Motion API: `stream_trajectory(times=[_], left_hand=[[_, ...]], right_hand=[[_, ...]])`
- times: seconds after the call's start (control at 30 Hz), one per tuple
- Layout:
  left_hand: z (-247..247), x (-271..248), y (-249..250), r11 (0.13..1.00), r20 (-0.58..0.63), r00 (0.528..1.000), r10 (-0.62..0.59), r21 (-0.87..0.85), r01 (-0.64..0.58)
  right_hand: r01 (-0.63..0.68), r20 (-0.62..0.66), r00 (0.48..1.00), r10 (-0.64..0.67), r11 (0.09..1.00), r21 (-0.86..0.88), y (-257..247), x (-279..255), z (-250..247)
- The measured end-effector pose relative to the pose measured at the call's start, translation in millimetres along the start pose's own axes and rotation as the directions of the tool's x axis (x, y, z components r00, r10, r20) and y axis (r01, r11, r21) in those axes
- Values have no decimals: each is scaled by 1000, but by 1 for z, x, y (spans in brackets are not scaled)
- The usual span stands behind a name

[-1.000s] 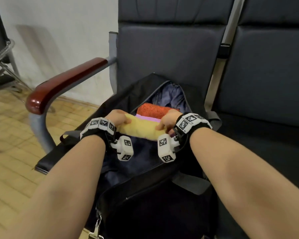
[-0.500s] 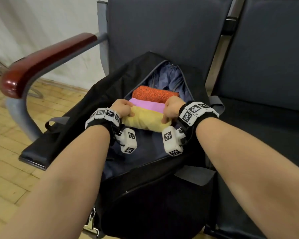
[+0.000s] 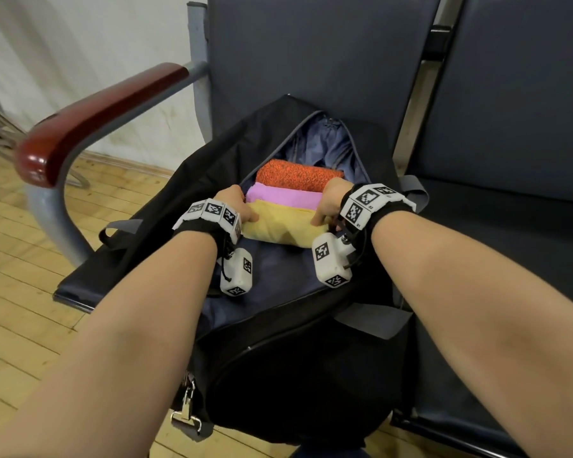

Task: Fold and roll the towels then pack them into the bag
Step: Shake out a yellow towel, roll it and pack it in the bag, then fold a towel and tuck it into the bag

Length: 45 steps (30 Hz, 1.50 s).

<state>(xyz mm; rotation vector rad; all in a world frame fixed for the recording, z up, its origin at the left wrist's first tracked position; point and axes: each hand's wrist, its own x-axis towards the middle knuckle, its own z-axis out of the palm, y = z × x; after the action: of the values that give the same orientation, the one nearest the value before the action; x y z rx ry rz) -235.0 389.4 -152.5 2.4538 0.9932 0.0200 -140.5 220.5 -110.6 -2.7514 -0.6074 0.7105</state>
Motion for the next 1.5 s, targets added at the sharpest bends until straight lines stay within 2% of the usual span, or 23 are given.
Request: stream_trajectory(times=[0.1, 0.17, 0.27, 0.3, 0.43, 0.53, 0.67, 0.77, 0.87, 1.07, 1.2, 1.5], left_hand=[[-9, -5, 5, 997, 24, 1000, 8, 76, -10], [-16, -9, 8, 994, 25, 1000, 13, 107, -15], [-29, -18, 13, 993, 22, 999, 44, 107, -46], [-34, -21, 15, 993, 16, 998, 55, 100, -56], [-61, -45, 34, 990, 9, 994, 105, 92, -106], [-75, -73, 58, 982, 11, 987, 161, 96, -161], [-82, -127, 99, 966, 13, 974, 225, 129, -225], [-78, -170, 128, 947, 36, 954, 298, 117, -300], [-70, -217, 156, 922, 7, 932, 362, 146, -359], [-39, -296, 201, 868, 90, 874, 477, 109, -485], [-14, -321, 226, 835, 116, 838, 533, 84, -543], [31, -352, 303, 717, 264, 709, 654, 85, -692]], right_hand=[[104, -39, 994, -105, 994, -15, -4, -11, -14], [115, -97, 988, -117, 993, -32, -10, -12, -23], [184, -203, 964, -169, 981, 58, -22, -22, -43], [206, -222, 955, -196, 978, 21, -23, -27, -50], [247, -196, 950, -242, 969, 2, -20, -61, -72], [268, -205, 942, -266, 963, -19, -5, -88, -82], [305, -248, 928, -280, 950, 68, 27, -138, -94], [289, -267, 920, -286, 957, -31, 56, -179, -99], [286, -285, 908, -306, 952, -110, 88, -223, -102], [217, -302, 920, -250, 966, -138, 170, -289, -98], [154, -312, 934, -174, 984, -87, 218, -316, -93], [-16, -365, 931, 26, 999, 31, 322, -351, -95]])
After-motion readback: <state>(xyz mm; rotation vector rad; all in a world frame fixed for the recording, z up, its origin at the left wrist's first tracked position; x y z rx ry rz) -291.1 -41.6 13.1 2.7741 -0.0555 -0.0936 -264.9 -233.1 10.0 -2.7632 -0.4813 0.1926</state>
